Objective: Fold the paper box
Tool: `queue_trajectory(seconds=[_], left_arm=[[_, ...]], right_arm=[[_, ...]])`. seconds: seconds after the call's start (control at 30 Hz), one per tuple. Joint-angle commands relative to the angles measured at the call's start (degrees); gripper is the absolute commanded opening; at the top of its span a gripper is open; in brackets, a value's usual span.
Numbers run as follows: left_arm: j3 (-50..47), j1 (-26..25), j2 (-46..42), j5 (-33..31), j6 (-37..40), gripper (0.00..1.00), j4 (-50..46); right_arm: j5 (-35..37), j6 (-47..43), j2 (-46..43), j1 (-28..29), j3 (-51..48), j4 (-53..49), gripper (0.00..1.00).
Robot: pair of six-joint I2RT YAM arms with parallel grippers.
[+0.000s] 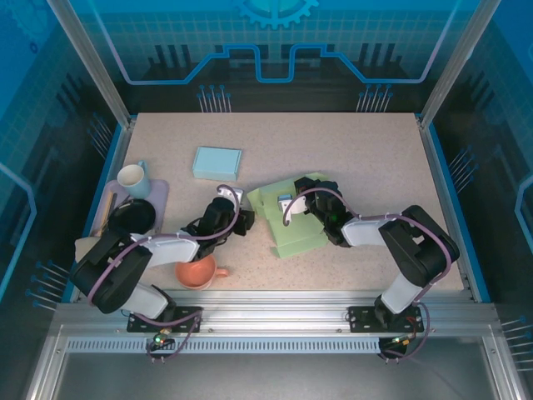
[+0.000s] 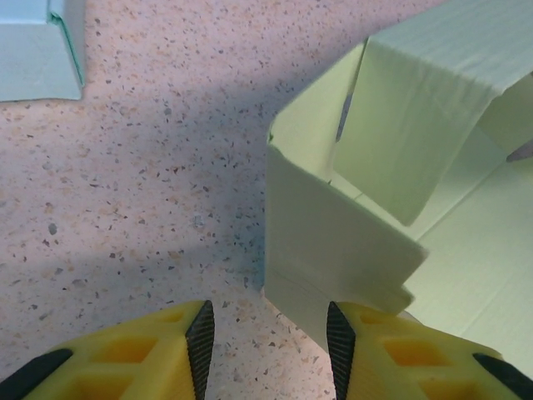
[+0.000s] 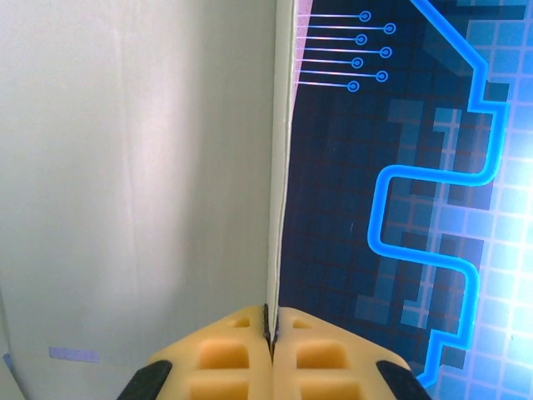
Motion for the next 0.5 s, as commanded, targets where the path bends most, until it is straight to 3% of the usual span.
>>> queue_trajectory(seconds=[0.0, 0.23, 0.47], left_arm=[[2.2, -0.2, 0.8, 1.8, 0.7, 0.45, 1.6], [2.8, -1.0, 2.1, 2.8, 0.4, 0.43, 2.7], [4.5, -2.5, 4.2, 3.0, 0.4, 0.35, 2.9]], right_arm=[[-0.9, -0.7, 0.4, 0.0, -0.6, 3.3, 0.00], [-0.5, -0.6, 0.5, 0.0, -0.5, 3.2, 0.00], [-0.1, -0.3, 0.4, 0.0, -0.1, 2.0, 0.00]])
